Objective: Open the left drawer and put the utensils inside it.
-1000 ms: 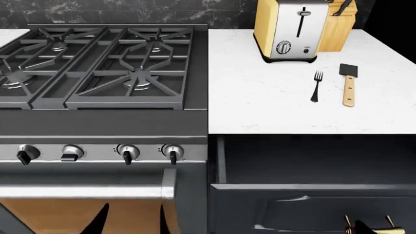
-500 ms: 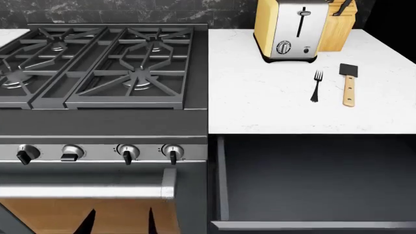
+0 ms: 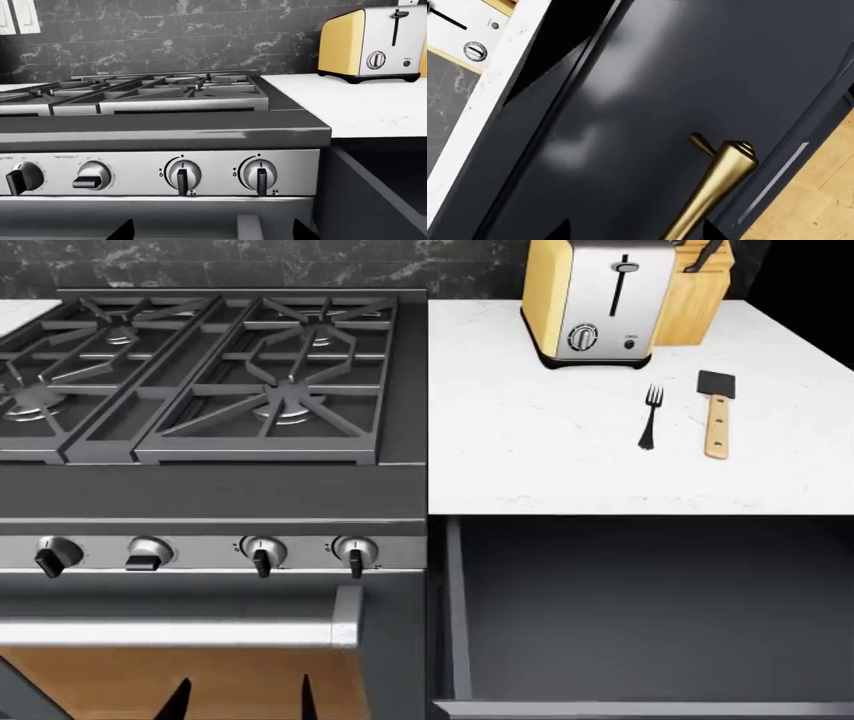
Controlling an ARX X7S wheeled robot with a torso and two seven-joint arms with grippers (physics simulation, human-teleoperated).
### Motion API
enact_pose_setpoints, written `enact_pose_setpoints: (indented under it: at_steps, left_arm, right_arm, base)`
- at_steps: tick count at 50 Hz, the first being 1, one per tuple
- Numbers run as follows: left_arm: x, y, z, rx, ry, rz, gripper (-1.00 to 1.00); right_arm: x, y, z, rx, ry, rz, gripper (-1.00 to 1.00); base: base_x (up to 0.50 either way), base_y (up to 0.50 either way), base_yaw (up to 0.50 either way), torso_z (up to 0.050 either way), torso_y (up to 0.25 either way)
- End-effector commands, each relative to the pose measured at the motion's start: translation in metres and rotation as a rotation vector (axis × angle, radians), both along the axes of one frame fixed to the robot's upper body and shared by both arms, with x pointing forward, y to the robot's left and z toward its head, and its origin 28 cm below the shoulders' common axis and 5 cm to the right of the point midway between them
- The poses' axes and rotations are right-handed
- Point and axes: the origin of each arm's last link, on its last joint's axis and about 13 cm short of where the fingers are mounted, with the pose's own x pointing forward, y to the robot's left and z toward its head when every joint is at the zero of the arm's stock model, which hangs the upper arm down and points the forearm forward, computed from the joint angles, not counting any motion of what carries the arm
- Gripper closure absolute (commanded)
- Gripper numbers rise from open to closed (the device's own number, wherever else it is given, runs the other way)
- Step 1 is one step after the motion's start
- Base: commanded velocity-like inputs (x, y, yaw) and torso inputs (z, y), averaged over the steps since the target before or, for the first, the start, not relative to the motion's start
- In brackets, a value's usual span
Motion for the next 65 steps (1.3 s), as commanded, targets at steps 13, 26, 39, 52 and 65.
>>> enact_pose_setpoints:
  at_steps: [13,26,39,52,65]
  left_arm:
    - [-0.047,-0.008,0.012,0.008,-0.051,0.016,-1.0]
    - [-0.07,-0.013,0.02,0.021,-0.074,0.013,-1.0]
    - [-0.083,-0.013,0.026,0.022,-0.096,0.012,-1.0]
    - [-0.065,-0.008,0.014,0.007,-0.081,0.016,-1.0]
    - [-0.019,0.003,0.001,-0.008,-0.042,0.026,-1.0]
  right_arm:
    - [-0.044,0.004,0.003,-0.053,0.015,0.215,-1.0]
    - [-0.067,0.007,0.002,-0.051,0.016,0.291,-1.0]
    - [-0.087,0.018,0.021,-0.069,-0.038,0.413,-1.0]
    - [-0.084,0.016,0.074,-0.196,-0.203,0.355,-1.0]
    - [-0.046,0.023,0.122,-0.326,-0.342,0.315,-1.0]
  base:
    - [0.0,0.0,0.0,0.0,0.0]
    - [0.0,0.0,0.0,0.0,0.0]
    - [0.0,0.0,0.0,0.0,0.0]
    - [0.0,0.0,0.0,0.0,0.0]
    - [0.0,0.0,0.0,0.0,0.0]
